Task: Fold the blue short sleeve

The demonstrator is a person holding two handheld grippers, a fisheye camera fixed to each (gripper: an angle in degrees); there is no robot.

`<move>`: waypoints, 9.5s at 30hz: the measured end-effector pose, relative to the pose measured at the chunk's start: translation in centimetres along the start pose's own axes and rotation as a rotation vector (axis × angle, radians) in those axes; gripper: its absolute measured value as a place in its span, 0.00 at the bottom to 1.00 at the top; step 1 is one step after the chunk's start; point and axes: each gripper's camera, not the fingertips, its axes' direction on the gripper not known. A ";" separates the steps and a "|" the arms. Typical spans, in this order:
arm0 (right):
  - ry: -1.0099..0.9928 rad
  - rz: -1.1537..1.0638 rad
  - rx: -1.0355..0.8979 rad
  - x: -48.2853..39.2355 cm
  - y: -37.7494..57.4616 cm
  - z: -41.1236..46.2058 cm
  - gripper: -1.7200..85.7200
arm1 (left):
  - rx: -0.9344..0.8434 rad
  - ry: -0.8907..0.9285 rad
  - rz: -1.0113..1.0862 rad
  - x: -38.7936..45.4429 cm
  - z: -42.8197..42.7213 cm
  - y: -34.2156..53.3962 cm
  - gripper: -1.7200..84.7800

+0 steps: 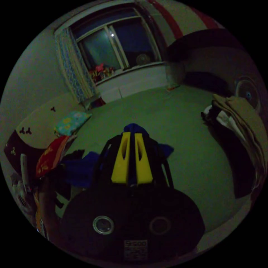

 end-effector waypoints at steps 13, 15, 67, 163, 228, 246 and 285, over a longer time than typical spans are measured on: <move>-0.130 -0.085 0.067 -1.1 -5.5 -4.9 0.01 | 0.193 0.026 -0.117 -4.8 -11.2 2.9 0.08; -0.181 -0.112 -0.009 -2.4 -9.5 -4.6 0.01 | 0.207 0.012 -0.116 -5.0 -12.7 2.2 0.08; 0.010 -0.442 -0.707 8.2 -1.0 9.5 0.01 | -0.364 0.196 0.336 15.4 -0.1 17.1 0.07; 0.191 -0.129 -0.622 24.4 11.1 -25.6 0.01 | -0.460 0.238 0.168 8.1 8.1 26.9 0.07; 0.149 0.036 -0.349 5.4 1.5 1.2 0.01 | -0.169 0.353 0.160 23.2 21.7 15.6 0.01; 0.324 -0.106 -0.450 2.3 2.2 1.9 0.01 | -0.188 0.107 0.265 28.6 19.4 14.7 0.01; 0.207 -0.112 -0.558 -0.7 9.1 8.8 0.01 | -0.058 0.133 0.185 31.8 16.4 14.8 0.01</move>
